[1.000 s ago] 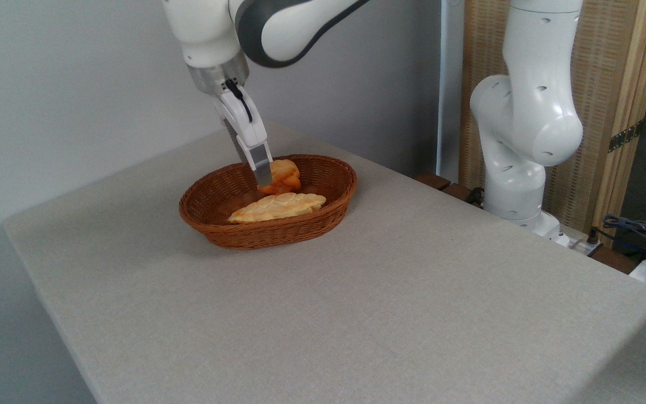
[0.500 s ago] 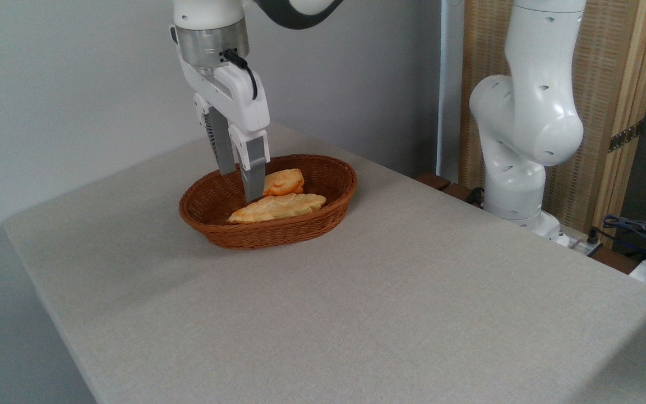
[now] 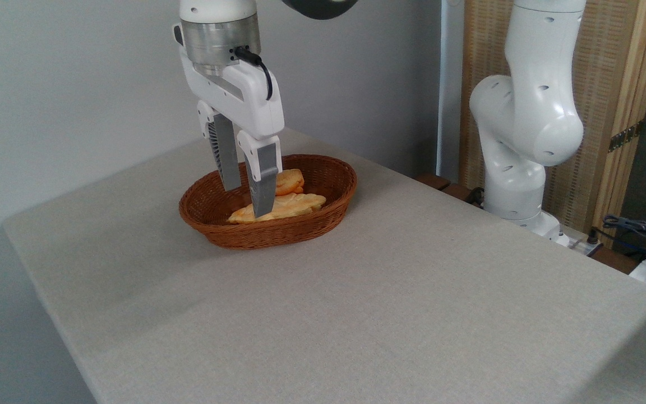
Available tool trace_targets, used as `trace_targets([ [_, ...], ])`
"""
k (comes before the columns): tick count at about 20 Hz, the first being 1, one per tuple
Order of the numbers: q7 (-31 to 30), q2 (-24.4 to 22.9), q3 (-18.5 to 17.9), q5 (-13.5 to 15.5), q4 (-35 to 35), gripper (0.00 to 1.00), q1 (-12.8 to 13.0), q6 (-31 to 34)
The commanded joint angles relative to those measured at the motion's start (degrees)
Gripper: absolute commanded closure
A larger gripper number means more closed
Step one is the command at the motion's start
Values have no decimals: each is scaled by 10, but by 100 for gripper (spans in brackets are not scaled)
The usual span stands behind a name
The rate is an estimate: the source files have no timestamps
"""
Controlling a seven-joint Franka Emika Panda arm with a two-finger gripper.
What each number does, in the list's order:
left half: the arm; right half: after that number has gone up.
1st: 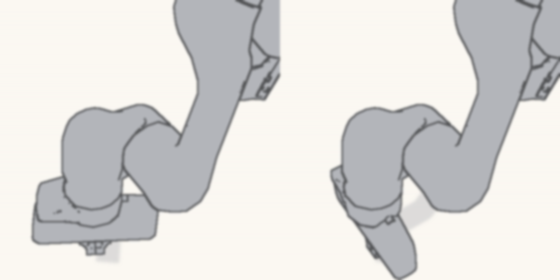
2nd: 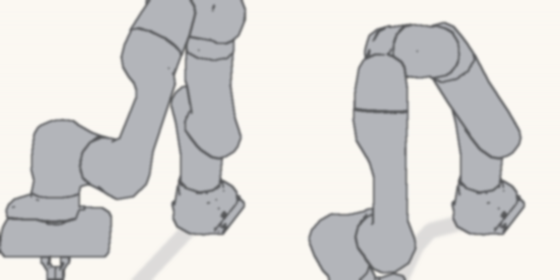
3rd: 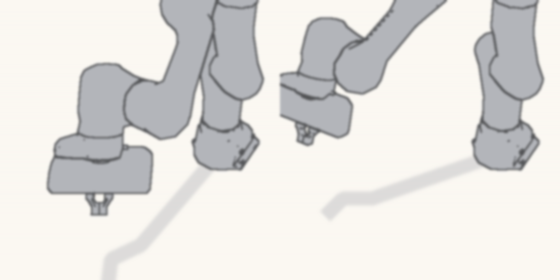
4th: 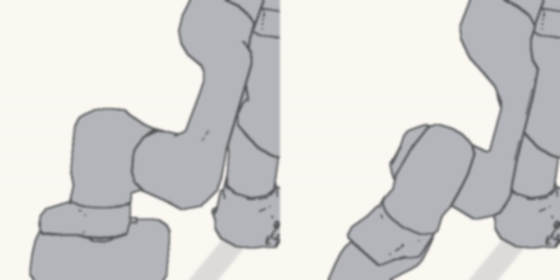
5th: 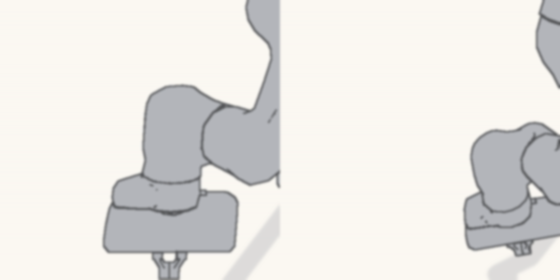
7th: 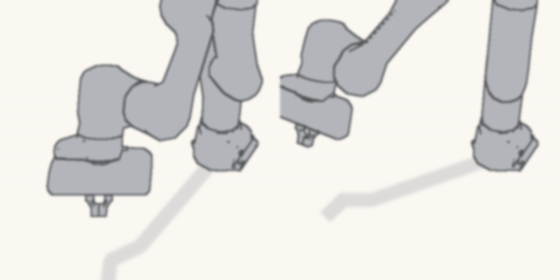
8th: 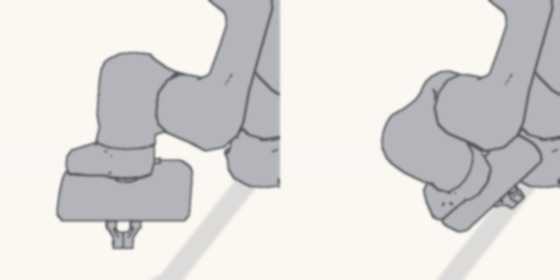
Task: Put bread into the basket
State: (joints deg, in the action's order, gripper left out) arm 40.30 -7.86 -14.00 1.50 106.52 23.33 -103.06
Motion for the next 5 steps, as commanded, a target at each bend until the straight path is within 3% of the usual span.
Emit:
trace_targets([
  [1, 26, 2, -16, -7, -8, 0, 5, 7],
  [5, 24, 2, -23, 1, -8, 0, 5, 5],
])
